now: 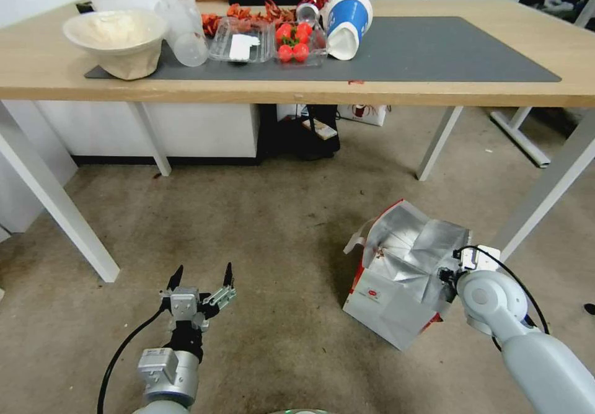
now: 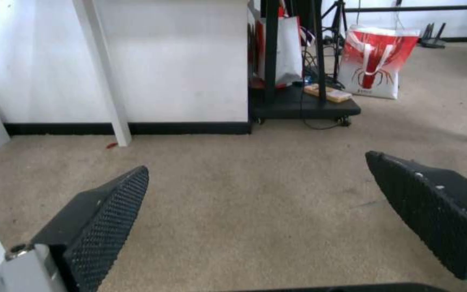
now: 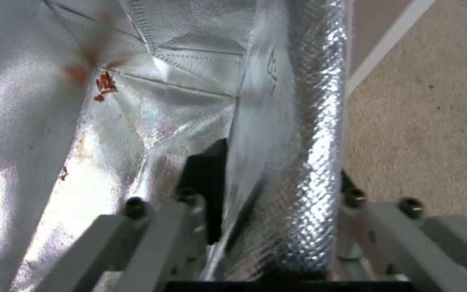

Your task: Pick up the food delivery bag from the floor and place it on the table.

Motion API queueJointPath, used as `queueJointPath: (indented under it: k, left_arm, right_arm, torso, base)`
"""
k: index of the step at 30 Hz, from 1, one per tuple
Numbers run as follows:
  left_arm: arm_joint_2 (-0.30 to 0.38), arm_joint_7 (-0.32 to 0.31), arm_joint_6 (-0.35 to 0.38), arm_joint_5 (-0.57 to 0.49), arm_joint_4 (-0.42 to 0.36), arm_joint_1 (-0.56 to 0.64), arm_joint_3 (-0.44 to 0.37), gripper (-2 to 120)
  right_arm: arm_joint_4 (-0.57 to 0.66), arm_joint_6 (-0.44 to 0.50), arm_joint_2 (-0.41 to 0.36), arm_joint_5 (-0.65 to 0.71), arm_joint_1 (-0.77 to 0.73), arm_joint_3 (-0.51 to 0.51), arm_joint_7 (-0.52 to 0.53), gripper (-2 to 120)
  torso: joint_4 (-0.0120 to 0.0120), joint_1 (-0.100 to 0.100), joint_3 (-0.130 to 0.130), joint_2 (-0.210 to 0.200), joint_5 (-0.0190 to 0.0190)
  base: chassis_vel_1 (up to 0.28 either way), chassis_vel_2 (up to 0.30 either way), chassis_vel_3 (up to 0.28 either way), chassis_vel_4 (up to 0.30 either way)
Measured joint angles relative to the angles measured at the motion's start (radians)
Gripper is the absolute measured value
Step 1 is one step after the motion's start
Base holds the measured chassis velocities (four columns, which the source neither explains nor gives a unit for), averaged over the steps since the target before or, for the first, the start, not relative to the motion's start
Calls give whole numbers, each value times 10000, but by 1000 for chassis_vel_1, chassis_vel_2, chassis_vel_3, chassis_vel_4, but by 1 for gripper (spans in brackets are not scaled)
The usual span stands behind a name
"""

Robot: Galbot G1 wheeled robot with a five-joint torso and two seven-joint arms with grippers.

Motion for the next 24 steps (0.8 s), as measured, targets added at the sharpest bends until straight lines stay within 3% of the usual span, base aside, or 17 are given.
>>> queueJointPath:
  k: [7, 14, 17, 18, 21, 23, 24]
  left_arm:
    - [-52, 0, 3, 46, -40, -4, 20, 100]
    - [-60, 0, -8, 75, -59, 36, 5, 100]
    - [-64, -45, 1, 57, -108, 37, -18, 100]
    - [-64, -45, 1, 57, -108, 37, -18, 100]
    - [-64, -84, 30, 35, -149, 56, -64, 100]
    - [-65, -85, 32, 30, -156, 61, -73, 100]
    - [-66, -86, 37, 17, -178, 68, -97, 100]
  right_arm:
    - [113, 14, -59, -52, -146, 120, -143, 2]
    - [222, 260, -299, -145, -277, 184, -676, 0]
    - [537, 783, -828, -441, -624, 269, -2130, 0]
    - [537, 783, -828, -441, -624, 269, -2130, 0]
    - [1097, 1501, -1840, -1453, -1195, 395, -4531, 0]
    - [1227, 1709, -2095, -1690, -1304, 411, -5146, 0]
    - [1410, 2006, -2572, -2006, -1438, 484, -6371, 0]
  torso:
    - [0, 1, 0, 1, 0]
    - [0, 0, 0, 0, 1]
    - [0, 0, 0, 0, 2]
    - [0, 0, 0, 0, 2]
    - [-4, 0, 0, 0, -1]
    - [-3, 0, 0, 1, -1]
    - [-3, 0, 0, 0, 1]
  base:
    - [0, 0, 0, 0]
    - [0, 0, 0, 0]
    - [0, 0, 0, 0]
    - [0, 0, 0, 0]
    - [0, 0, 0, 0]
    - [0, 0, 0, 0]
    - [0, 0, 0, 0]
